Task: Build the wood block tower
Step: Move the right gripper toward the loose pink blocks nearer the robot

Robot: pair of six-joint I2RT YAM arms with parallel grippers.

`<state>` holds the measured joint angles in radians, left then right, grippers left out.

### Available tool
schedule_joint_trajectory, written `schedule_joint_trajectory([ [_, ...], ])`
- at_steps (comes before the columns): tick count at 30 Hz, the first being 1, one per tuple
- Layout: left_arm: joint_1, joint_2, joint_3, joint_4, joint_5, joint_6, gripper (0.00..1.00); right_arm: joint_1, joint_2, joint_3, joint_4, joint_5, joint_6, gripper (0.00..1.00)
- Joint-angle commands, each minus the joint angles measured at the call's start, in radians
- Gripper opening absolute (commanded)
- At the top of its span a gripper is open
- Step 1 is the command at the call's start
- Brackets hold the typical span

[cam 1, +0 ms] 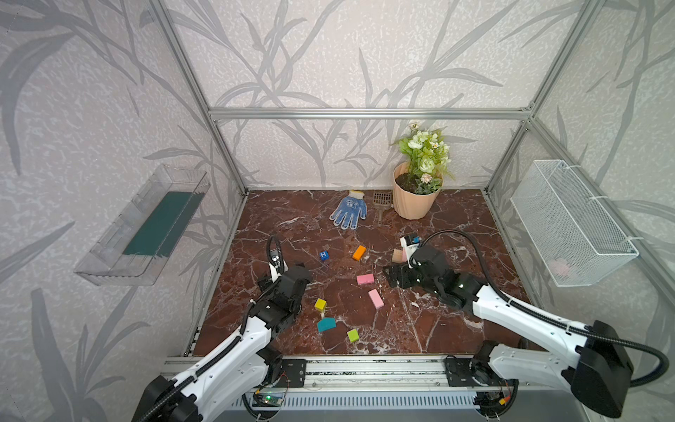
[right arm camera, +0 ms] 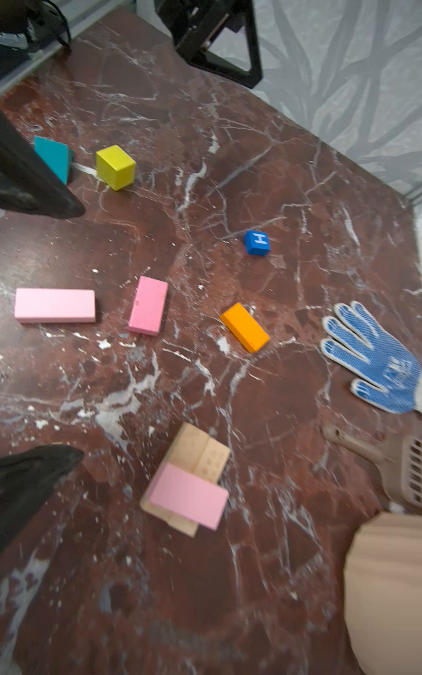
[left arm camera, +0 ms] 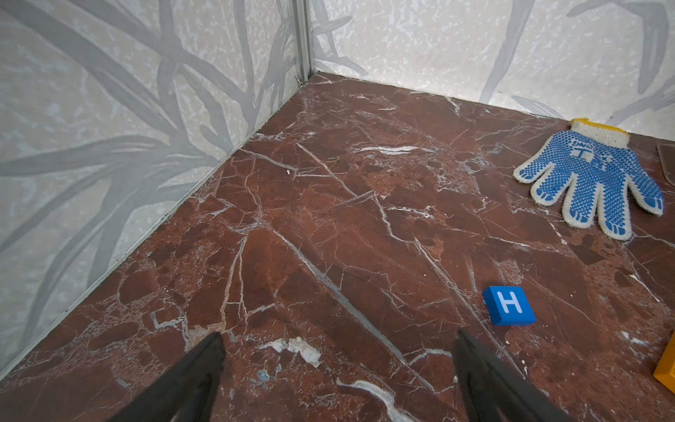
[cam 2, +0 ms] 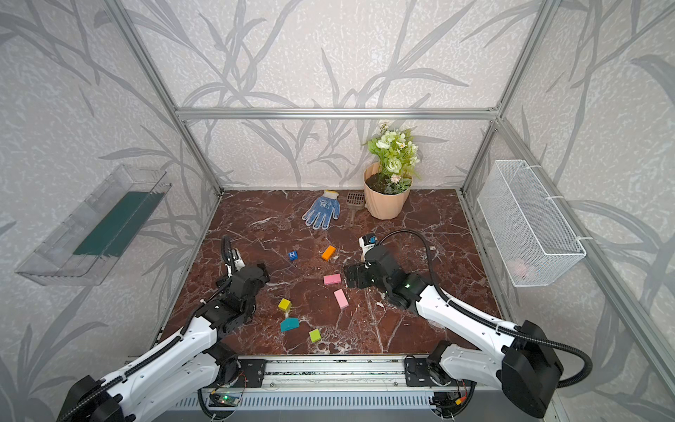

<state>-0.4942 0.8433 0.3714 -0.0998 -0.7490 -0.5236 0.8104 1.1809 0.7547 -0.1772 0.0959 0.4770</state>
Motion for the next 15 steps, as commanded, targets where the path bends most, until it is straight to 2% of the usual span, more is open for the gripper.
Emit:
schedule_joint_trajectory([
  [1, 0.003, -0.01, 0.027, 0.001, -0.01, -0.008, 0.97, 0.064, 0.023, 0.04, -0.077, 0.036, -0.005, 0.9],
  [8, 0.003, -0.032, 0.017, 0.003, -0.003, -0.007, 0.97, 0.086, 0.091, -0.064, -0.04, -0.092, 0.02, 0.72],
  [15, 0.003, -0.043, 0.013, 0.004, -0.002, -0.005, 0.97, 0.125, 0.255, -0.089, 0.061, -0.212, 0.022, 0.65],
])
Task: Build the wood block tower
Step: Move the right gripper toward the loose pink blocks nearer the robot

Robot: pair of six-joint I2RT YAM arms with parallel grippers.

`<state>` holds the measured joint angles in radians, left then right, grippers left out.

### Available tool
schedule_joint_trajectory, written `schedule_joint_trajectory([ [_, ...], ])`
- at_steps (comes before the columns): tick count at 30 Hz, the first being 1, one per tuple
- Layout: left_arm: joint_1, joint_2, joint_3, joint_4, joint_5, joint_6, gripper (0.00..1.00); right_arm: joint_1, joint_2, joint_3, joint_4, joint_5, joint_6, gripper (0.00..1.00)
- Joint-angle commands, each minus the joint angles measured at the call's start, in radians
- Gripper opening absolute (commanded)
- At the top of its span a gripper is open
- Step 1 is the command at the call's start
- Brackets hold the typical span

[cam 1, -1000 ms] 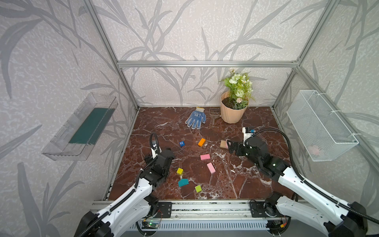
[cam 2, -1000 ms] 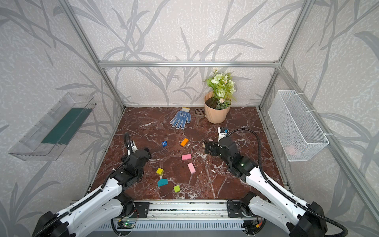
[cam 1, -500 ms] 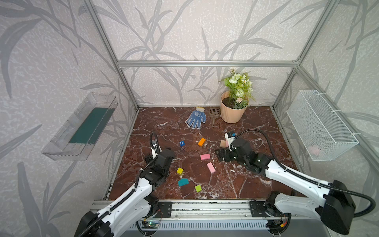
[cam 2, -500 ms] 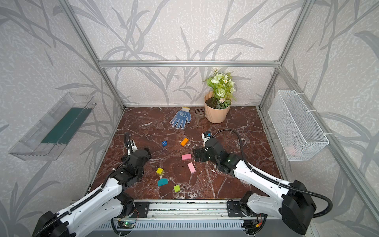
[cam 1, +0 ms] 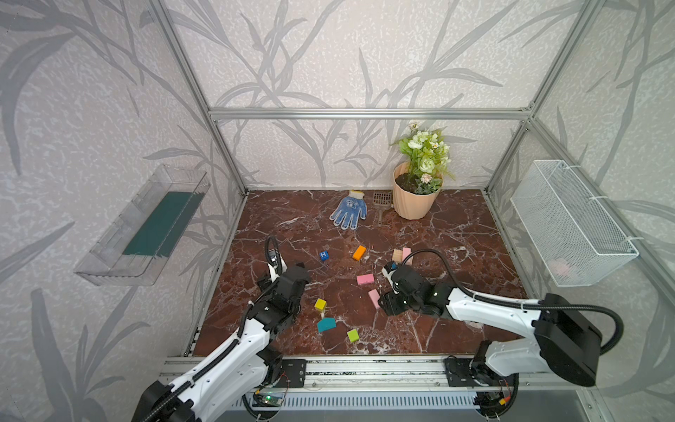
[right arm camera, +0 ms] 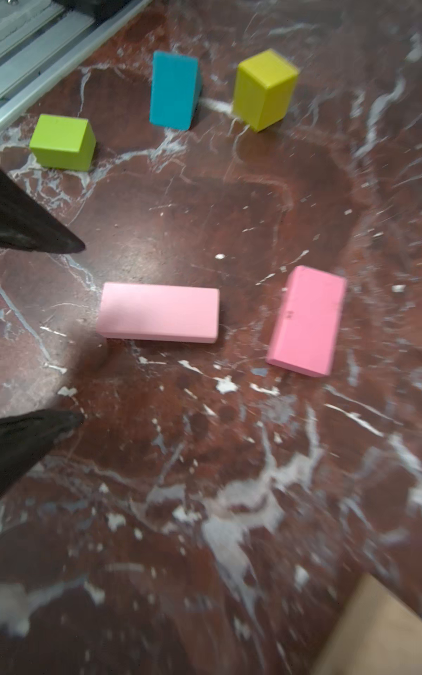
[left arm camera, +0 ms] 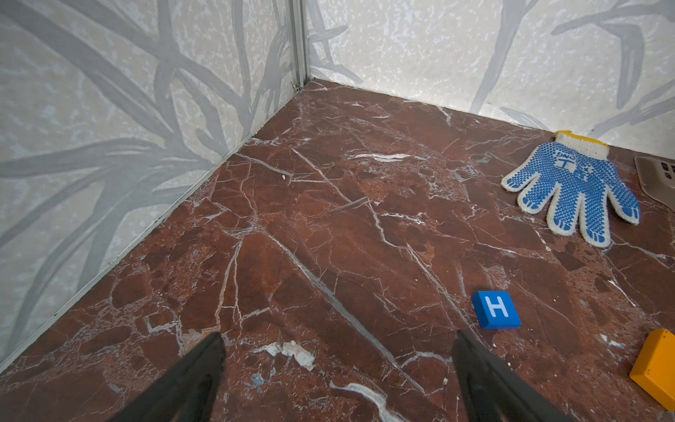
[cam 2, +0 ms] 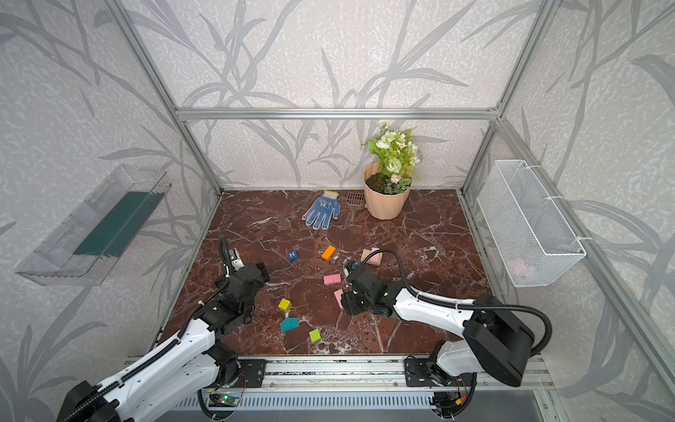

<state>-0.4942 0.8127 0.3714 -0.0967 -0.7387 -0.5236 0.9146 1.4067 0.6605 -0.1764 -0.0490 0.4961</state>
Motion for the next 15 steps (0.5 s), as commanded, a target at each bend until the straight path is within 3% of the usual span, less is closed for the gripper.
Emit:
schedule_joint_trajectory([
  [1, 0.003, -0.014, 0.011, 0.0, -0.012, -0.004, 0.97, 0.026, 0.043, 0.01, 0.068, -0.075, 0.002, 0.65],
  [15, 0.003, -0.017, 0.009, 0.002, -0.01, -0.004, 0.97, 0.071, 0.17, 0.083, 0.068, -0.034, -0.014, 0.64],
])
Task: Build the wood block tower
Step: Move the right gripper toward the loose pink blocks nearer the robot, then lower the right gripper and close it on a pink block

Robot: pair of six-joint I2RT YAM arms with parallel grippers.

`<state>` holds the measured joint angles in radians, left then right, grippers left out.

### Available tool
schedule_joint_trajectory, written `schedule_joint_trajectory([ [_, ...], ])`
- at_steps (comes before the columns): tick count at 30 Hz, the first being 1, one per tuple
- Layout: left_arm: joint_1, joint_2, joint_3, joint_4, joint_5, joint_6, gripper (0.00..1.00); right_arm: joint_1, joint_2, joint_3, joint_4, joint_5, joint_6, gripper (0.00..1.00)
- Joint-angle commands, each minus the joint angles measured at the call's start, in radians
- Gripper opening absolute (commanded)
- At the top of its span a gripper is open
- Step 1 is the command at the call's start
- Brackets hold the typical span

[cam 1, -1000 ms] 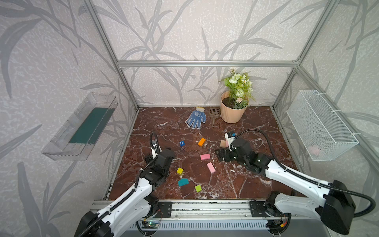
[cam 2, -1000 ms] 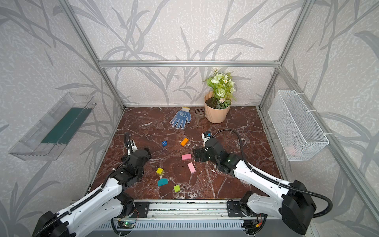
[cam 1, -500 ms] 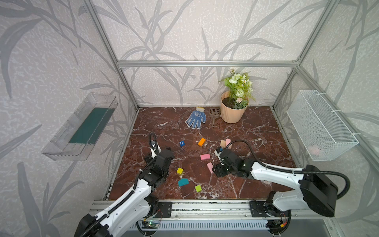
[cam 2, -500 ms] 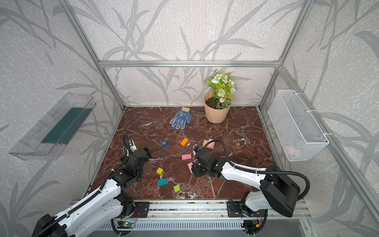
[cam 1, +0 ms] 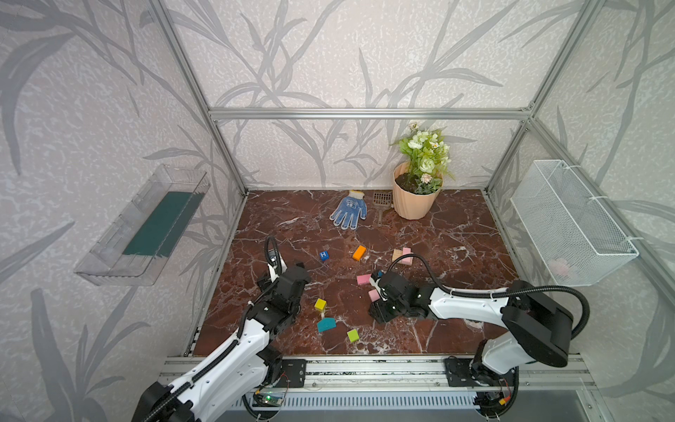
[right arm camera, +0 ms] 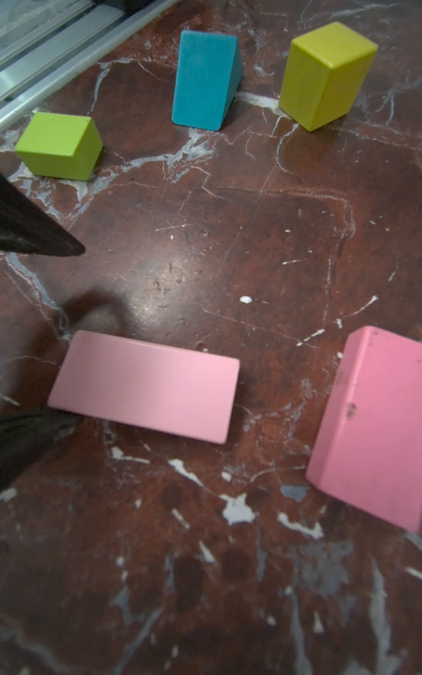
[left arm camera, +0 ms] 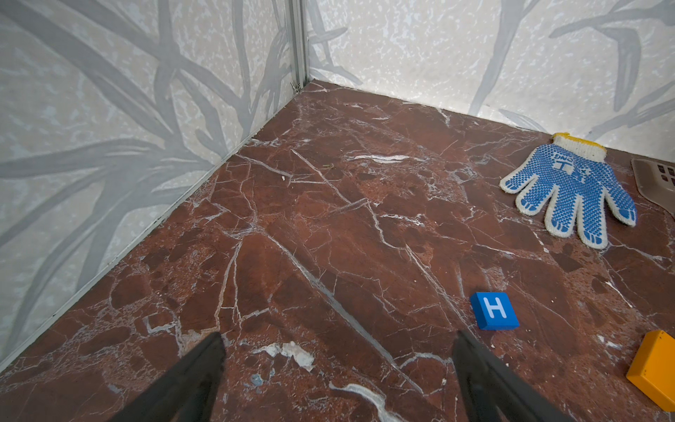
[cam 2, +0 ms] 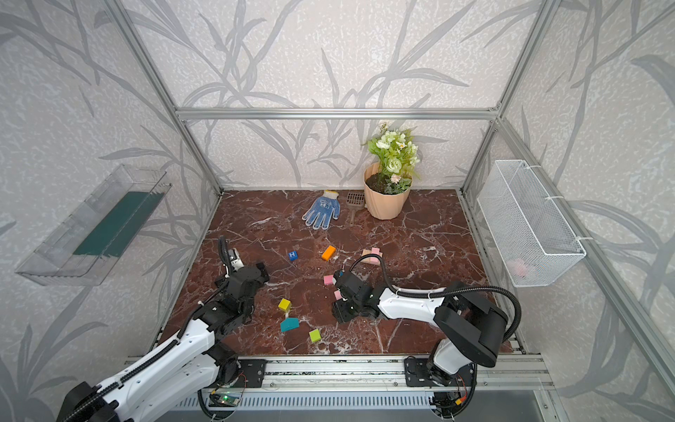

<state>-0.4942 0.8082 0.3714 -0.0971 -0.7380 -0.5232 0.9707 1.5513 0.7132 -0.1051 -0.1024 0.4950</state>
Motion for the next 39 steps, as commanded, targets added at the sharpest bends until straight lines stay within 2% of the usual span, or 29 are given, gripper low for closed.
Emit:
schedule_joint_trajectory([
  [1, 0.003, -0.012, 0.009, 0.002, -0.01, -0.006, 0.97, 0.018, 0.034, 0.037, -0.004, 0.019, -0.015, 0.64],
  [5, 0.003, -0.012, 0.01, 0.002, -0.01, -0.006, 0.97, 0.045, 0.067, 0.085, -0.022, 0.026, -0.03, 0.64],
  [8, 0.003, -0.013, 0.009, 0.002, -0.012, -0.005, 0.97, 0.103, 0.092, 0.128, -0.043, 0.04, -0.043, 0.62],
  [15, 0.004, -0.012, 0.009, 0.002, -0.01, -0.005, 0.97, 0.132, 0.079, 0.172, -0.144, 0.161, -0.055, 0.61],
  [19, 0.003, -0.012, 0.01, 0.002, -0.011, -0.005, 0.97, 0.133, 0.04, 0.17, -0.187, 0.231, -0.068, 0.68],
  [24, 0.003, -0.014, 0.009, 0.002, -0.01, -0.004, 0.97, 0.13, 0.047, 0.201, -0.244, 0.321, -0.085, 0.83],
  [39, 0.003, -0.006, 0.012, 0.001, -0.01, -0.005, 0.97, 0.088, 0.226, 0.355, -0.312, 0.288, -0.201, 0.84],
])
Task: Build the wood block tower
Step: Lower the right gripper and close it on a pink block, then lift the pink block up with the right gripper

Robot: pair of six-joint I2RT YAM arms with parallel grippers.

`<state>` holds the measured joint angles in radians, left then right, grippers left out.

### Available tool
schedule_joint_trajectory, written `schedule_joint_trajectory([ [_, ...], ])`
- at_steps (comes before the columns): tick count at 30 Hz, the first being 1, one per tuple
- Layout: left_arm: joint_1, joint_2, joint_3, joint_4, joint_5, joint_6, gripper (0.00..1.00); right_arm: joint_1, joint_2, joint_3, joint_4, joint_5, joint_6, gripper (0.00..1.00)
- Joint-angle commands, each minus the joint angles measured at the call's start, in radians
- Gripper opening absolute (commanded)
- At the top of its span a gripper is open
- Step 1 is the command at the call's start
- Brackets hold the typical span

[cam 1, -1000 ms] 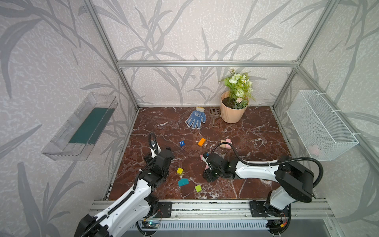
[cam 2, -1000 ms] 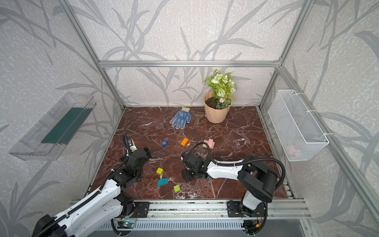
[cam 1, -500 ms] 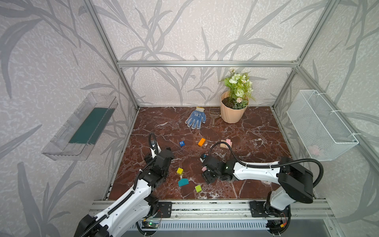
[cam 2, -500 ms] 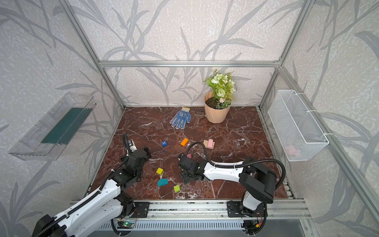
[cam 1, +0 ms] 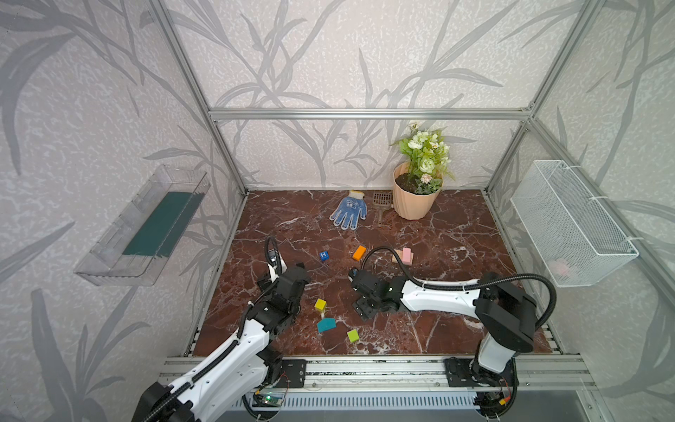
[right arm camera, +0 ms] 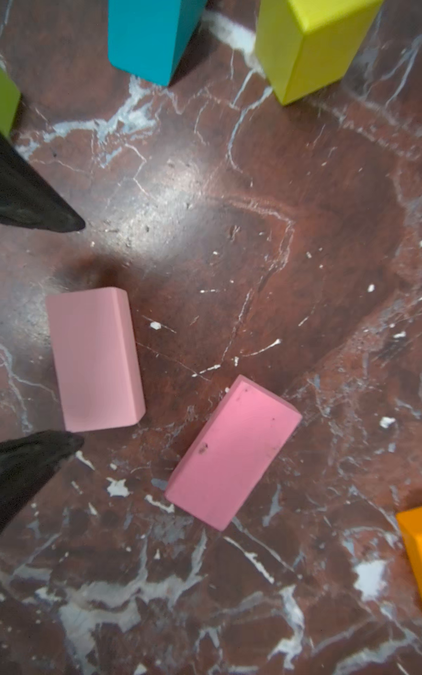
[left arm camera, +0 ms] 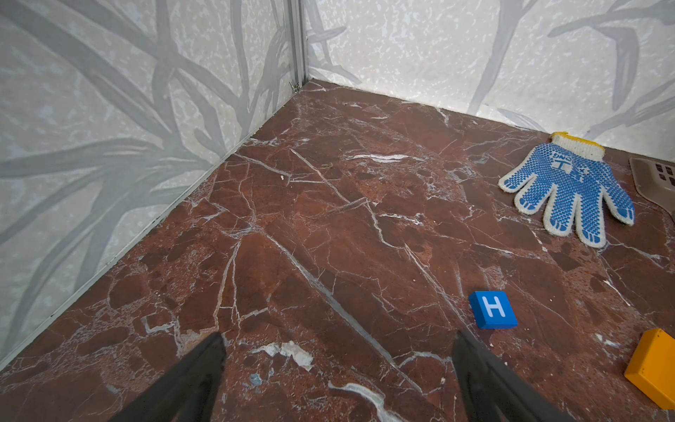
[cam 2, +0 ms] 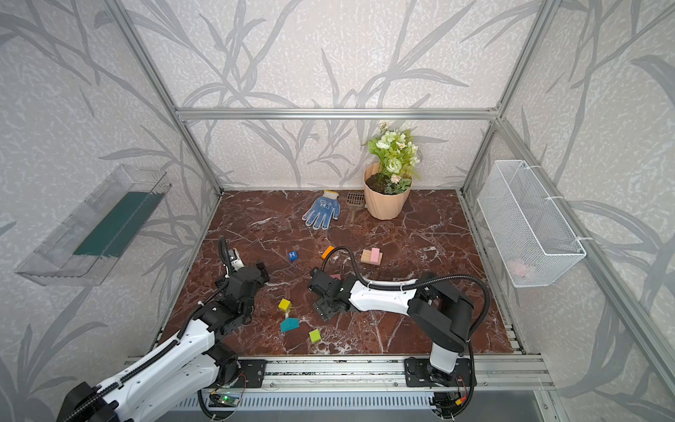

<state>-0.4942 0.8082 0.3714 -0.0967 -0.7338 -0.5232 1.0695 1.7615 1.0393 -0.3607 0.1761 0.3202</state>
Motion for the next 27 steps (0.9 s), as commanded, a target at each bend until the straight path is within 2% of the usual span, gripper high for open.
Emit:
schedule_joint_trajectory([
  [1, 0.004, -0.007, 0.012, 0.001, -0.017, -0.005, 0.97, -0.012, 0.018, 0.032, -0.062, 0.016, -0.029, 0.84],
  [11, 0.004, -0.001, 0.014, 0.002, -0.014, -0.005, 0.97, -0.039, 0.084, 0.077, -0.09, 0.001, -0.055, 0.83],
  [27, 0.003, -0.004, 0.014, 0.001, -0.018, -0.006, 0.97, -0.041, 0.122, 0.1, -0.099, -0.035, -0.061, 0.69],
])
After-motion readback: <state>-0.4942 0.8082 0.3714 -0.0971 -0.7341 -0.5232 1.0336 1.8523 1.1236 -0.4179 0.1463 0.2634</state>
